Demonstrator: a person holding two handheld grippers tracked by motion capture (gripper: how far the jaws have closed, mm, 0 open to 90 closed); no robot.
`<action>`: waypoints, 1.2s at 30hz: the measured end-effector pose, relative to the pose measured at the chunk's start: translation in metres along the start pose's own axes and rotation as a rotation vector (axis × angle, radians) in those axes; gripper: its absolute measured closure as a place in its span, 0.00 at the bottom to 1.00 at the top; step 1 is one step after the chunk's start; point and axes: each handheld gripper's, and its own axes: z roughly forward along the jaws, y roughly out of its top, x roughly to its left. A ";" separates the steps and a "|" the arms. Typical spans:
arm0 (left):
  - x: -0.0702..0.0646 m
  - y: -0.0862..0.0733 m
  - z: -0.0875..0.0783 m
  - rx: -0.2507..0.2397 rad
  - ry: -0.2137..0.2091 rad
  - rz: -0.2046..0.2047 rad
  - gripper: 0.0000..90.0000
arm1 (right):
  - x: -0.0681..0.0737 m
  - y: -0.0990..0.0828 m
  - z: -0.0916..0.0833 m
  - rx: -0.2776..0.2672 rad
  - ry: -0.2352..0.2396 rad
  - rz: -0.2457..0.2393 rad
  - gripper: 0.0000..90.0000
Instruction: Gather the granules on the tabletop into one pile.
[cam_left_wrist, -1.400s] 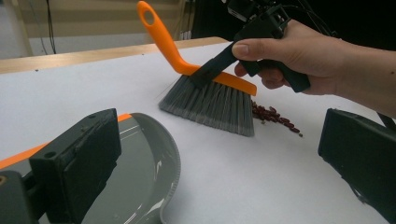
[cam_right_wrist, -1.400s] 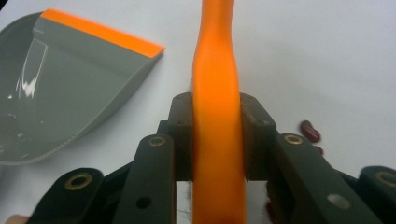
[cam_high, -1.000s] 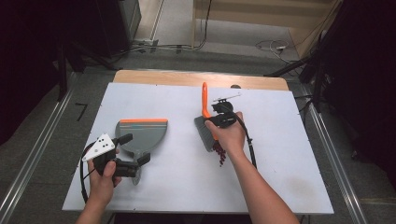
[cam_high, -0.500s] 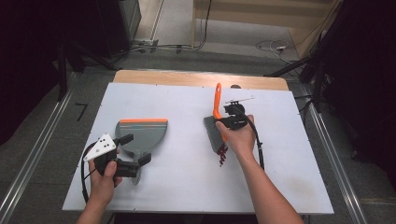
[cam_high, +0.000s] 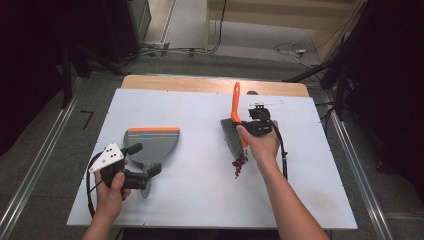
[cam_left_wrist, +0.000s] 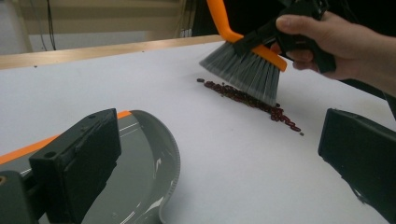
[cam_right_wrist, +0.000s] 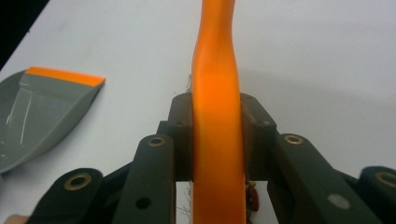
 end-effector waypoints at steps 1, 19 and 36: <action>0.000 0.000 0.000 0.002 0.001 0.000 0.00 | -0.001 0.004 -0.004 -0.006 -0.007 -0.011 0.76; 0.002 -0.004 0.002 0.017 0.005 -0.003 0.00 | 0.008 0.044 0.046 0.003 -0.098 -0.900 0.76; 0.001 -0.006 0.004 0.027 0.009 -0.007 0.00 | 0.019 0.017 0.052 0.120 0.065 -1.062 0.76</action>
